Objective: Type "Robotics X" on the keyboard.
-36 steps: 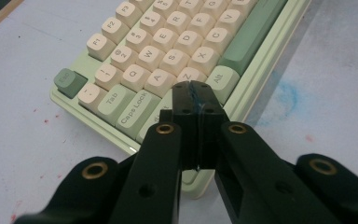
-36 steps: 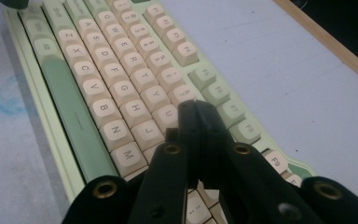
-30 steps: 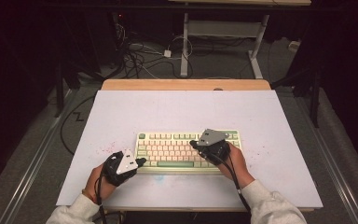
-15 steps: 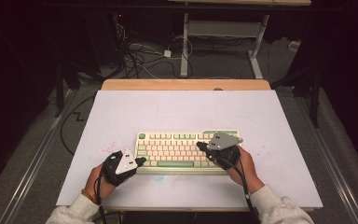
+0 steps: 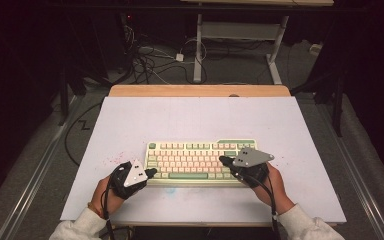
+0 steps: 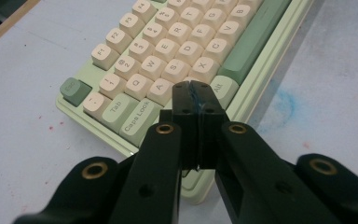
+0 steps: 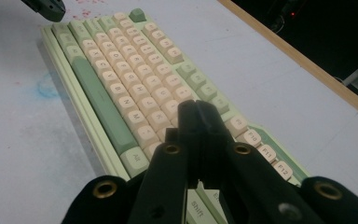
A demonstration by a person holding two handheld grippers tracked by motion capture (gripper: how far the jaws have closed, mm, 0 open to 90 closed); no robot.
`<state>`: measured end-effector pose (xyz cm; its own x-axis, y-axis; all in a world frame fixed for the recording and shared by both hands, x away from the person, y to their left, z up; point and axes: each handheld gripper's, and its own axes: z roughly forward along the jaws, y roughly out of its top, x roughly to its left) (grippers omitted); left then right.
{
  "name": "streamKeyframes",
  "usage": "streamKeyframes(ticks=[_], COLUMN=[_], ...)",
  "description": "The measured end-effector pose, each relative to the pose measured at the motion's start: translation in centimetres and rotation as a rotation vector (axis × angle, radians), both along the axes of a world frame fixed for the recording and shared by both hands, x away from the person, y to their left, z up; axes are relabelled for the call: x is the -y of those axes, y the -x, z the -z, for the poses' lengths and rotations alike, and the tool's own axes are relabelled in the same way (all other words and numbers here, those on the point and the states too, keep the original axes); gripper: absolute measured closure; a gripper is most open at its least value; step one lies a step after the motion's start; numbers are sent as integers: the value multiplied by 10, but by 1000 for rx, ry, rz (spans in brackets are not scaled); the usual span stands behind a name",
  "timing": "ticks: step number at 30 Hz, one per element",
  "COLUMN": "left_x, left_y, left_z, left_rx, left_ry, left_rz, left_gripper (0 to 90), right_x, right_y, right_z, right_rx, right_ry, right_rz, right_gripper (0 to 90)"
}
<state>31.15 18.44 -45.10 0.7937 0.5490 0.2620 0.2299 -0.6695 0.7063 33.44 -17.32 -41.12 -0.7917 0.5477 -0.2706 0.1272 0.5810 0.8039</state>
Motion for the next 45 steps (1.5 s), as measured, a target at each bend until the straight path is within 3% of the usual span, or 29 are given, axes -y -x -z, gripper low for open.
streamKeyframes(ticks=[23,45], left_x=[5,22], left_y=[0,-6], left_z=[-4,-10], left_rx=[8,22], left_ry=[21,20], left_rz=[11,59], left_gripper=[875,875], right_x=[37,44], right_y=[19,27], right_z=[5,14], right_rx=[6,-15], right_ry=[-3,18], right_rz=[33,44], right_gripper=[900,900])
